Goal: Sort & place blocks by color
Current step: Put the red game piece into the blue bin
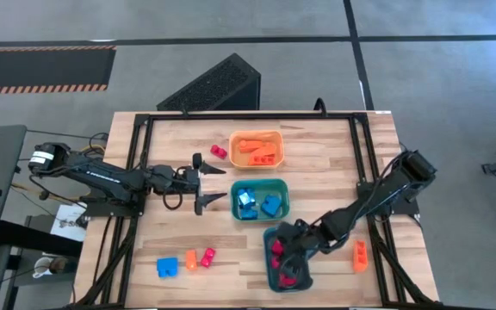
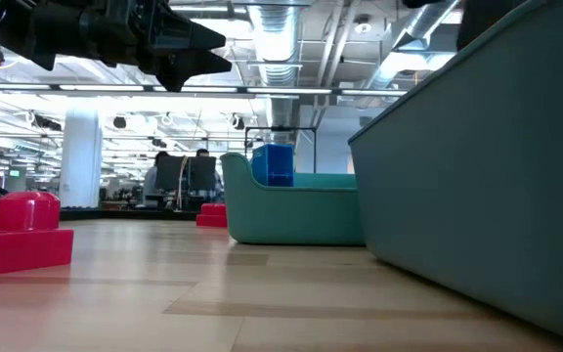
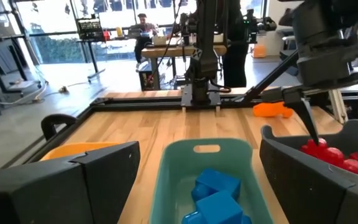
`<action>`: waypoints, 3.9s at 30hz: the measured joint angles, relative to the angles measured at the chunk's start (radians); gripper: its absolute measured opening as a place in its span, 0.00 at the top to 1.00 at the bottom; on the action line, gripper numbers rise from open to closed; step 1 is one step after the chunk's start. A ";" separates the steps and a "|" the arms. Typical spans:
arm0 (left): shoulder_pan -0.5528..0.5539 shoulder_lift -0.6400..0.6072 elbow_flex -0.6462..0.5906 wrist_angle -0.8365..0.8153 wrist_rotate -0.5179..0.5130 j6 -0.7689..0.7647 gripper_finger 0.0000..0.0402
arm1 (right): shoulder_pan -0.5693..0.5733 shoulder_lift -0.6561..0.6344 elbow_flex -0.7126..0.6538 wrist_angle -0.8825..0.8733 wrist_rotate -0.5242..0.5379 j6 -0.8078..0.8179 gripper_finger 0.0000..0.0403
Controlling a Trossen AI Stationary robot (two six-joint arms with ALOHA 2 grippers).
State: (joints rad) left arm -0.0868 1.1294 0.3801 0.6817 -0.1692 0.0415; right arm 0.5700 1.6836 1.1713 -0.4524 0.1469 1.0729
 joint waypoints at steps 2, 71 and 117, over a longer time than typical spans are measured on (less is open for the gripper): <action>0.000 0.000 0.000 -0.007 0.000 0.001 0.20 | -0.018 -0.003 0.001 0.001 -0.028 0.000 0.28; -0.093 -0.303 0.063 -0.589 0.010 -0.210 0.20 | -0.249 -0.037 0.097 0.455 0.149 -0.965 0.30; -0.372 0.387 0.444 -0.904 -0.015 -0.938 0.20 | -0.452 -0.337 -0.494 1.197 -0.126 -1.135 0.30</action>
State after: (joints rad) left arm -0.4590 1.5165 0.8240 -0.2225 -0.1842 -0.8961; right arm 0.1181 1.3471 0.6770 0.7448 0.0212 -0.0617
